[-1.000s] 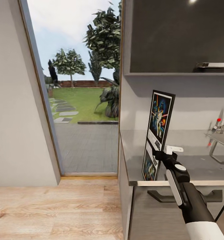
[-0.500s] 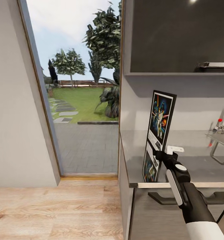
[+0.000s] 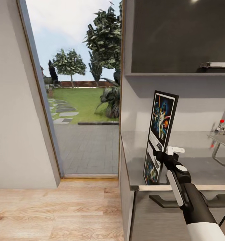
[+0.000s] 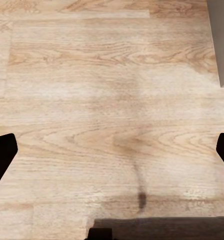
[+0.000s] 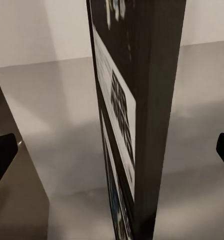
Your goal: Pick up the poster from the kitchen countertop and hang it on one of the wall nails in the kitchen.
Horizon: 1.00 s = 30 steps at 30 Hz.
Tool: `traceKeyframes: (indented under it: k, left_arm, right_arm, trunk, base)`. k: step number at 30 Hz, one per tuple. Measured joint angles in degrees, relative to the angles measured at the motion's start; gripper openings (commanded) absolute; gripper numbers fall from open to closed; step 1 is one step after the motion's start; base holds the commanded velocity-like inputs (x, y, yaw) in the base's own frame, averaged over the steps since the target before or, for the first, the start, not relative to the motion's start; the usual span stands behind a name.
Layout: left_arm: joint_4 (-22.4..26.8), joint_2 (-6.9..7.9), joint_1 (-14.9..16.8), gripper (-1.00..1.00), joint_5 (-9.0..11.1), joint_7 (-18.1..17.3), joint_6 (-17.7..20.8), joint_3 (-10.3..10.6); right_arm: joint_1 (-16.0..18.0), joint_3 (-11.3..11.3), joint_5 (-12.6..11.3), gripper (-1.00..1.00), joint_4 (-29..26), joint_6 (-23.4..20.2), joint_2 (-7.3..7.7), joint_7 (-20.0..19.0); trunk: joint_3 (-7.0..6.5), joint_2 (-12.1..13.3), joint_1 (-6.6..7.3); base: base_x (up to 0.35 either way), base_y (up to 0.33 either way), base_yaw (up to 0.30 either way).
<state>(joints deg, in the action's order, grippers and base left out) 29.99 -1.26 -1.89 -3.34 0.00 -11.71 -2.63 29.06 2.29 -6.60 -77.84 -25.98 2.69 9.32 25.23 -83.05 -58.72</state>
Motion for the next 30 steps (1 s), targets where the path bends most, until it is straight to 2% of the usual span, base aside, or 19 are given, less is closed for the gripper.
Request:
traceKeyframes:
  k: [10,11,30]
  left_arm:
    - [0.0,0.0,-0.02,1.0,0.0,0.0,0.02,0.0]
    - [0.0,0.0,-0.02,1.0,0.0,0.0,0.02,0.0]
    - [0.08,0.0,0.03,1.0,0.0,0.0,-0.02,0.0]
  right_arm:
    - [0.0,0.03,0.0,1.0,0.04,0.0,0.0,0.0]
    - [0.0,0.04,0.0,-1.0,0.04,0.0,0.02,0.0]
    - [0.0,0.07,0.11,-1.0,-0.03,-0.1,0.18,-0.09]
  trunk:
    - [0.0,0.0,-0.01]
    - [0.0,0.0,-0.01]
    - [0.0,0.0,-0.01]
  base:
    - [0.017,0.0,0.0]
    - [0.001,0.0,0.0]
    - [0.0,0.0,0.0]
